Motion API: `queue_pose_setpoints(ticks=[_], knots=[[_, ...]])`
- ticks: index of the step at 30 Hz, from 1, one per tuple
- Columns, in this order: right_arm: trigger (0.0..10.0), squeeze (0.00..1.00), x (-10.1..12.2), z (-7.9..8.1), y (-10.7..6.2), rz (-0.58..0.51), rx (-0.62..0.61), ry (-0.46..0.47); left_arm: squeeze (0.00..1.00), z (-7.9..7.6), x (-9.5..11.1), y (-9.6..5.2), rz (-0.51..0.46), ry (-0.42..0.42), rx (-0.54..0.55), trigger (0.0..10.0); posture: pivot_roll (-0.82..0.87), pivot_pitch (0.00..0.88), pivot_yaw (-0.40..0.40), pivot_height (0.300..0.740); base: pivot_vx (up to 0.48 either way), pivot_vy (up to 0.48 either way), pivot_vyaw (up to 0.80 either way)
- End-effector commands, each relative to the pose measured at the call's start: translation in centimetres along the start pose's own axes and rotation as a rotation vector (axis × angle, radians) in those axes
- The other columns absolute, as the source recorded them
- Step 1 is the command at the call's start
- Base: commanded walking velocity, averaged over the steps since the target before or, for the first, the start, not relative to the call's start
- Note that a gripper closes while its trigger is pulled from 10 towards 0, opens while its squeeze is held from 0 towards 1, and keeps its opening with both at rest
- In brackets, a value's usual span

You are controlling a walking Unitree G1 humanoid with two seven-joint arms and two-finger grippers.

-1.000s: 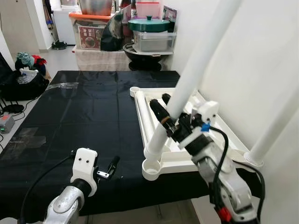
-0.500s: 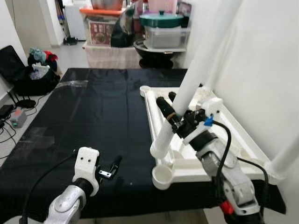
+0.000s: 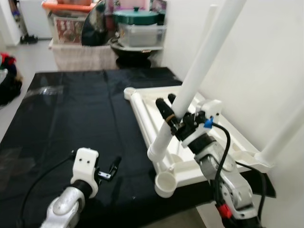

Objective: Building children table

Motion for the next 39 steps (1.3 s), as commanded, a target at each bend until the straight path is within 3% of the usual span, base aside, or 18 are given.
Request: queue_pose_setpoints(ticks=[1,4,7,10,15,21,27,35,39], knots=[[0.0,0.00,0.4,-0.7,-0.2,-0.008,-0.029,0.003,0.00,-0.2,-0.2,0.1,0.011,-0.008,-0.011,10.0,0.10,0.000,-0.093,0.740,0.000,0.000,0.00],[0.0,0.00,0.4,-0.7,-0.4,-0.001,-0.021,0.022,0.00,-0.2,-0.2,0.2,0.012,-0.009,-0.013,10.0,0.09,0.000,-0.089,0.740,0.000,0.000,0.00],[0.0,0.00,-0.2,0.4,-1.3,0.100,0.130,0.092,0.00,-0.3,-0.2,0.3,0.013,-0.009,-0.020,10.0,0.09,0.000,-0.089,0.740,0.000,0.000,0.00],[0.0,0.00,-0.4,0.8,-1.7,0.134,0.190,0.107,0.00,-0.3,-0.2,0.3,0.014,-0.009,-0.020,10.0,0.09,0.000,-0.095,0.740,0.000,0.000,0.00],[0.0,0.00,-0.1,1.8,-1.7,0.136,0.265,0.160,0.00,-0.3,-0.3,0.4,0.015,-0.011,-0.017,10.0,0.09,0.000,-0.097,0.740,0.000,0.000,0.00],[0.0,0.00,-0.4,2.3,-1.8,0.158,0.308,0.160,0.00,-0.4,-0.3,0.4,0.015,-0.010,-0.019,10.0,0.10,0.000,-0.098,0.740,0.000,0.000,0.00],[0.0,0.00,-0.7,0.5,-2.1,0.230,0.351,0.092,0.00,-0.4,-0.4,0.4,0.016,-0.008,-0.019,10.0,0.11,0.000,-0.103,0.740,0.000,0.000,0.00],[0.0,0.00,0.2,-3.4,-2.2,0.238,0.268,0.052,0.00,-0.4,-0.4,0.3,0.017,-0.009,-0.020,10.0,0.11,0.000,-0.103,0.740,0.000,0.000,0.00],[0.0,0.00,0.5,-3.9,-2.3,0.223,0.253,0.069,0.00,-0.4,-0.4,0.3,0.019,-0.009,-0.023,10.0,0.11,0.000,-0.102,0.740,0.000,0.000,0.00]])
Point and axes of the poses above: a point about 5 cm out from each wrist's last joint towards the gripper, its own y axis pointing out of the wrist towards the gripper, its own x axis along the axis of the wrist's last joint, z = x × y, the point moved 1 cm from there along y, pointing out of the wrist towards the gripper, and after that the axes turned 6 degrees about y, right-handed, at the moved point
